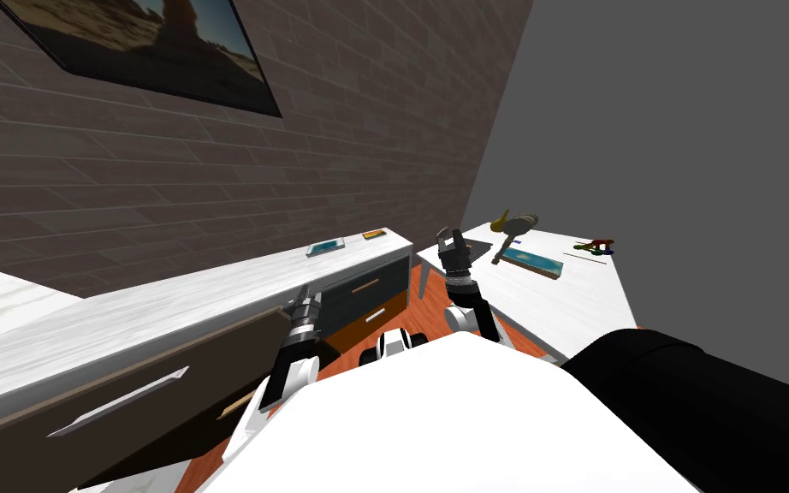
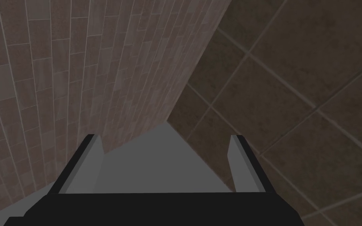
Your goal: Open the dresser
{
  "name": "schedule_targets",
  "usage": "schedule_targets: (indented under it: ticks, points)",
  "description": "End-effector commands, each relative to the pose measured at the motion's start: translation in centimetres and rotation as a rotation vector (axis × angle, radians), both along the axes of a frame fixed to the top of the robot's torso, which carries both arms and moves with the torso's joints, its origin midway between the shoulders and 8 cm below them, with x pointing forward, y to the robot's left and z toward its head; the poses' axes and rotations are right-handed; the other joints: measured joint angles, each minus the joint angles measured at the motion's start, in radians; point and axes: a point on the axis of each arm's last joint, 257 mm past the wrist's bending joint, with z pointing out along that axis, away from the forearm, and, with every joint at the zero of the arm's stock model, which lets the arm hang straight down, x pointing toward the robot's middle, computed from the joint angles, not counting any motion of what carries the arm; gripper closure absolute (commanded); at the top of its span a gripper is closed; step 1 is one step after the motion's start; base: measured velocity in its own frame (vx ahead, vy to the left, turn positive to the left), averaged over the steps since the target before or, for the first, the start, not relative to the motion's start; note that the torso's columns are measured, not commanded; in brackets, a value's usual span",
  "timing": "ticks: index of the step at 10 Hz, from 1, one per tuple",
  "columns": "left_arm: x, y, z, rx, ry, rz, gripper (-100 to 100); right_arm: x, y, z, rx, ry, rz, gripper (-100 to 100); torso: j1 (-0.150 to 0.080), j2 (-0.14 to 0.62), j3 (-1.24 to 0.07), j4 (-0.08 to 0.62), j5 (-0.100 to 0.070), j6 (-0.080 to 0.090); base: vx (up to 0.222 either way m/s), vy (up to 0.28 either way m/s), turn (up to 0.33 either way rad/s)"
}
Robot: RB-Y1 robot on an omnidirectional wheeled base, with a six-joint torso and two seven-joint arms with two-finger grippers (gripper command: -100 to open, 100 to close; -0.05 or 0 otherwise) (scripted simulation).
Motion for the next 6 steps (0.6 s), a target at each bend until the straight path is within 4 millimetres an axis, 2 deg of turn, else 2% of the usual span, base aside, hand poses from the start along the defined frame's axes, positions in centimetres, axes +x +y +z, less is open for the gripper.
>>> schedule_targets:
  ticks: [1, 4, 5, 6]
  points:
    - [0.0, -0.1, -2.5, -0.02, 0.049, -0.001, -100, 0.0, 0.0, 0.0, 0.0, 0.0, 0.0, 0, 0.0, -0.001, 0.0, -0.001, 0.001, 0.0, 0.016, -0.049, 0.014]
    - [-0.1, 0.9, -5.0, -0.044, 0.097, 0.026, -100, 0.0, 0.0, 0.0, 0.0, 0.0, 0.0, 0, -0.006, -0.003, -0.001, -0.001, -0.001, 0.001, 0.04, -0.115, 0.044]
    - [-0.1, 0.9, -5.0, -0.044, 0.097, 0.026, -100, 0.0, 0.0, 0.0, 0.0, 0.0, 0.0, 0, -0.003, 0.001, 0.0, 0.001, -0.001, -0.001, 0.015, -0.101, -0.046]
    - [-0.1, 1.2, -5.9, -0.056, 0.113, 0.036, -100, 0.0, 0.0, 0.0, 0.0, 0.0, 0.0, 0, 0.002, 0.007, 0.003, 0.006, -0.004, -0.007, 0.044, -0.102, 0.0]
